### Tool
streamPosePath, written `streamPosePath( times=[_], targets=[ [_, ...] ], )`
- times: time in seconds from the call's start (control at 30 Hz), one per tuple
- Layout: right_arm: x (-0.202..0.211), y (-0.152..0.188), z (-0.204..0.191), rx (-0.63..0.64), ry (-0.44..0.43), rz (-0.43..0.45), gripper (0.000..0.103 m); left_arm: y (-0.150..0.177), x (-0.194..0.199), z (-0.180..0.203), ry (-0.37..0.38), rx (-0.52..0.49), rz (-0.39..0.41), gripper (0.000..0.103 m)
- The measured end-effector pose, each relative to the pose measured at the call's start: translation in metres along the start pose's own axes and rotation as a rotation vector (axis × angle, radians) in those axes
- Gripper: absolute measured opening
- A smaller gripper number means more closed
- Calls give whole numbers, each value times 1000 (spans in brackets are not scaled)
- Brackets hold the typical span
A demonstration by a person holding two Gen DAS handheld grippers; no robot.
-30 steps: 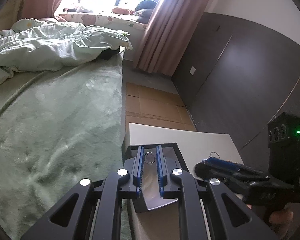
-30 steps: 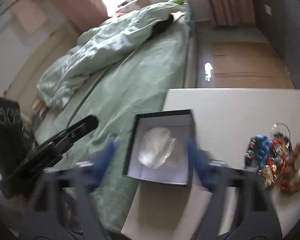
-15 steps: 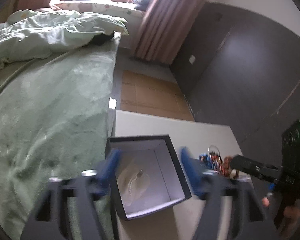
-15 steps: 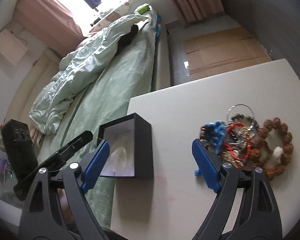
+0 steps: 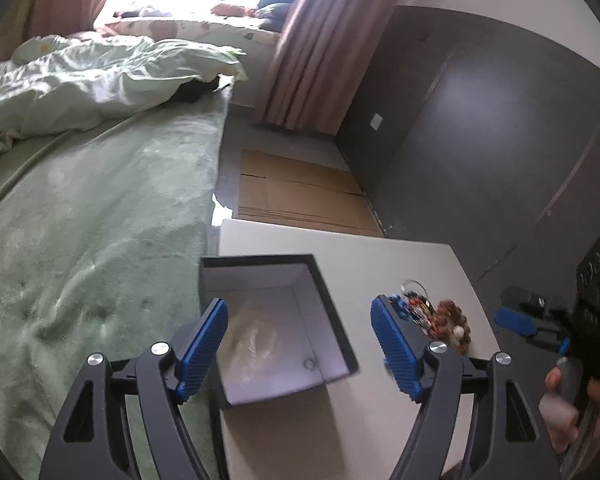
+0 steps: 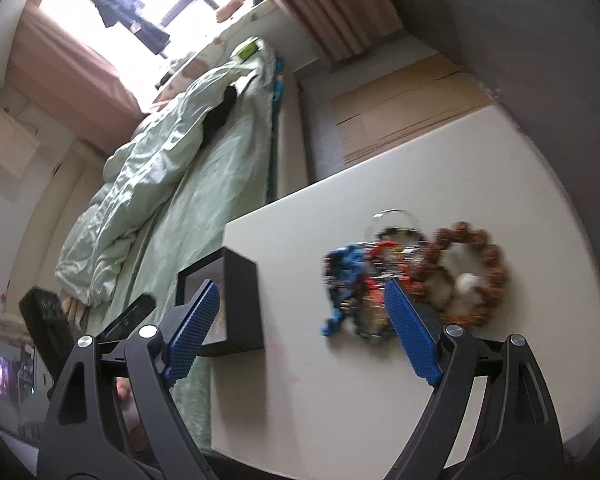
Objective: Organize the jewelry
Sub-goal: 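Grasp the blue beaded bracelet with the left tool while the right tool grasps the brown bead bracelet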
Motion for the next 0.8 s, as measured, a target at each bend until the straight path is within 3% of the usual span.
streamPosePath(
  times=[0.1, 0.43, 0.8],
  targets=[
    [19, 0, 18, -35, 36, 35, 84, 6, 10, 19, 20, -42, 10, 75],
    [61, 9, 59, -109, 102, 81, 84, 11, 15, 69, 51, -142, -3, 73],
    [69, 6, 90, -146, 154, 79, 80, 20, -28, 132, 136, -215, -98, 39]
  ],
)
Point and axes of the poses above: each gripper's, at about its wrist camera, not at the fingertips, and x roughly against the way its jaws point, z to its right, y to its underside, the point moved 7 cm from there along -x, roughly the way its jaws point, and after that the axes turned 13 degrees about -y, right-handed, at the moved point
